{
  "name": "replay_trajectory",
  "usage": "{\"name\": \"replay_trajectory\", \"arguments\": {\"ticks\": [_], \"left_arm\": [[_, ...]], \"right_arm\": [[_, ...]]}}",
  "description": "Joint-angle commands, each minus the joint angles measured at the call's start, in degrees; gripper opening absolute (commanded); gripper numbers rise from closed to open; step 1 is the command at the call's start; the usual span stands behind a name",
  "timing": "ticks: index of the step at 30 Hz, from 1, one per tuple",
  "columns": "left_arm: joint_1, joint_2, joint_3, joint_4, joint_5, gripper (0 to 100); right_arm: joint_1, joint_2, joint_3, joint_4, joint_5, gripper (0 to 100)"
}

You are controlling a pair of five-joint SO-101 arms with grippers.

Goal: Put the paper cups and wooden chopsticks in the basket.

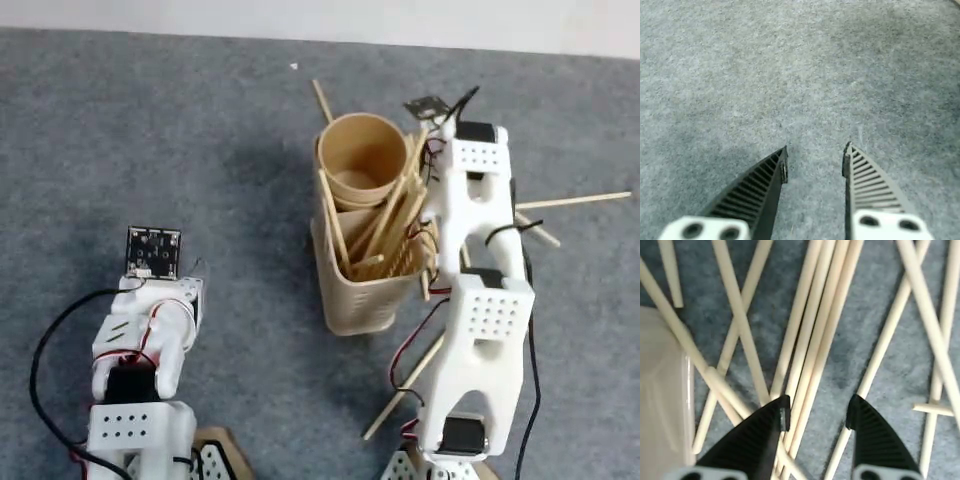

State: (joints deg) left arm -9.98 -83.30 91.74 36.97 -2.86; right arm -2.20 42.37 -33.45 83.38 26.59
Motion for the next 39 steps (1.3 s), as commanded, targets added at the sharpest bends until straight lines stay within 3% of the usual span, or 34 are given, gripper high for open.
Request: {"name": "replay_trajectory", "arguments": {"ticks": [1,14,21,30,39], "left_arm": [[1.01,-0.57,-0.40,-0.97,-0.44,20],[1.01,-0.57,-0.40,-0.97,-0.44,20],[1.01,-0.57,-0.40,-0.97,-0.44,20],[1.01,-0.57,-0.31,-0.97,-0.44,20],[1.01,-0.57,-0.31,-0.97,-0.44,20]], "right_arm": [[0.40,0.22,-2.07,-0.57,-0.26,19.2],[5.76,8.31,-5.58,-1.27,2.11,18.6],[11.12,7.87,-11.82,-1.19,2.37,1.4],[11.30,7.16,-12.62,0.66,2.11,0.6],[10.51,-0.40,-37.85,13.32,-7.91,0.5]]}}
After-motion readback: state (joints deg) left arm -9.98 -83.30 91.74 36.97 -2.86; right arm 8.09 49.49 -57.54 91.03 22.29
